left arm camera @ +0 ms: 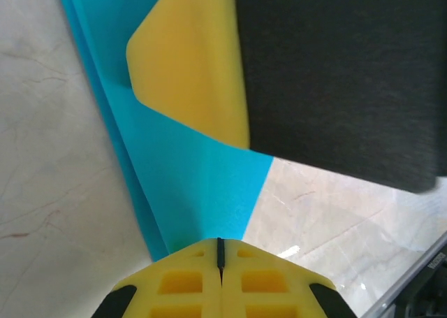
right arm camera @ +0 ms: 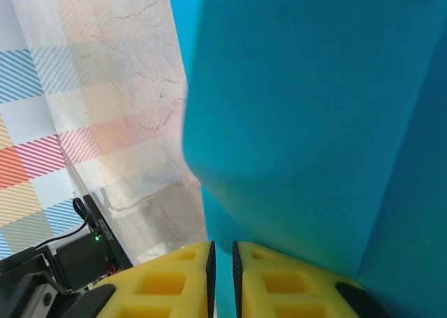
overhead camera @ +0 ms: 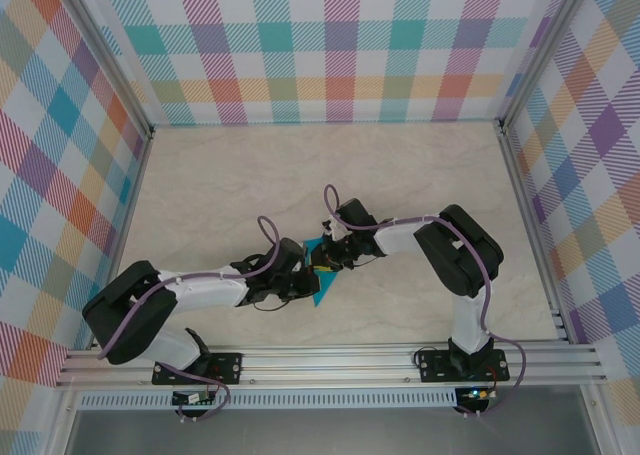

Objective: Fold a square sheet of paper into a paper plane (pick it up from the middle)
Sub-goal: Fourth fold the wing at the center of the table.

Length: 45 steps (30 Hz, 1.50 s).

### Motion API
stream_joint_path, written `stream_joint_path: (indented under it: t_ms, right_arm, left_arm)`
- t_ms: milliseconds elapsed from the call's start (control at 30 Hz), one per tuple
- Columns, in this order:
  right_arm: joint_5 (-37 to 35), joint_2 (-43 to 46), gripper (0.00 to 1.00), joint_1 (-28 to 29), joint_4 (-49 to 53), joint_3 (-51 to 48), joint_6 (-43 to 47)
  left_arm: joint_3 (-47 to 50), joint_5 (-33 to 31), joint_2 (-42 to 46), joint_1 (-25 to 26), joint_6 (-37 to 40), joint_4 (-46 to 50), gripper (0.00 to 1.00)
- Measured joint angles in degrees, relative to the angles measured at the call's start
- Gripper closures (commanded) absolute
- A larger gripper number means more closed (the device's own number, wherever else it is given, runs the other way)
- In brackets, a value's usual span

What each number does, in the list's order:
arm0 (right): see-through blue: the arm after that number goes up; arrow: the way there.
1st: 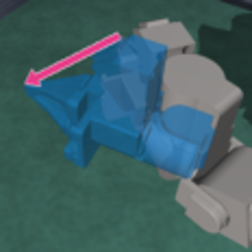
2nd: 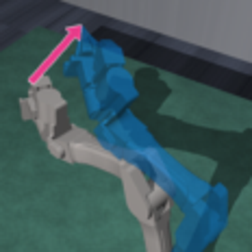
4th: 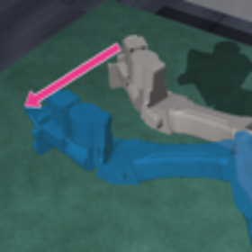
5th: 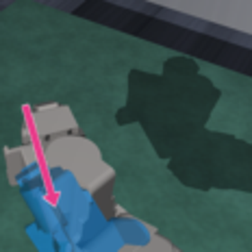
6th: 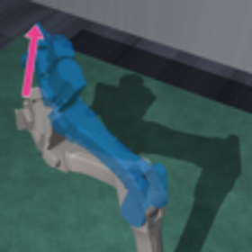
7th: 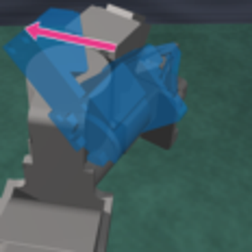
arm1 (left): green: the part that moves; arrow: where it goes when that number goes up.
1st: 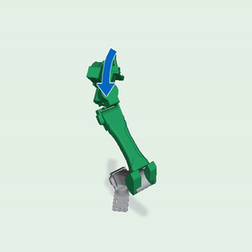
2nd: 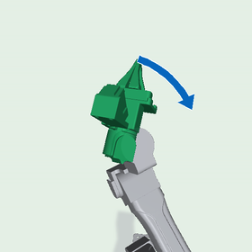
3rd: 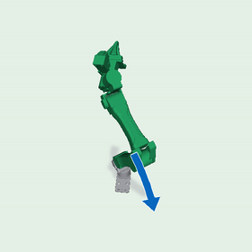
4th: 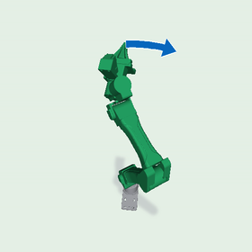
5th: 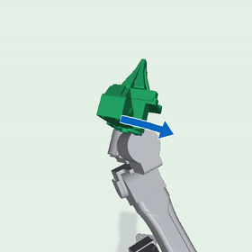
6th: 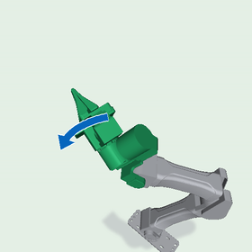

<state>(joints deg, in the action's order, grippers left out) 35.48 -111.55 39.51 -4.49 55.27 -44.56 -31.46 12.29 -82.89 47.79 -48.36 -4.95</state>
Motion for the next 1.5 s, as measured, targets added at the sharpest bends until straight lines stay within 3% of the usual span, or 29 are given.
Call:
stream_joint_path:
  t_ms: [400,933,1100,1500]
  right_arm:
    - [-0.1,0.1,0.82,0.0,0.2,0.1,0.0]
    - [-6.5,5.3,0.82,-1.3,10.8,2.8,1.6]
    - [-5.6,8.3,0.82,-1.5,9.7,2.2,1.8]
    - [-3.3,5.7,0.82,-0.3,8.9,1.6,2.1]
  left_arm:
    - [-0.3,-0.4,-2.7,0.0,0.2,0.8,1.0]
    - [1.0,-1.0,-1.6,0.2,0.2,0.3,1.0]
    - [1.0,-1.0,-1.6,0.2,0.2,0.3,1.0]
    - [1.0,-1.0,-1.6,0.2,0.2,0.3,1.0]
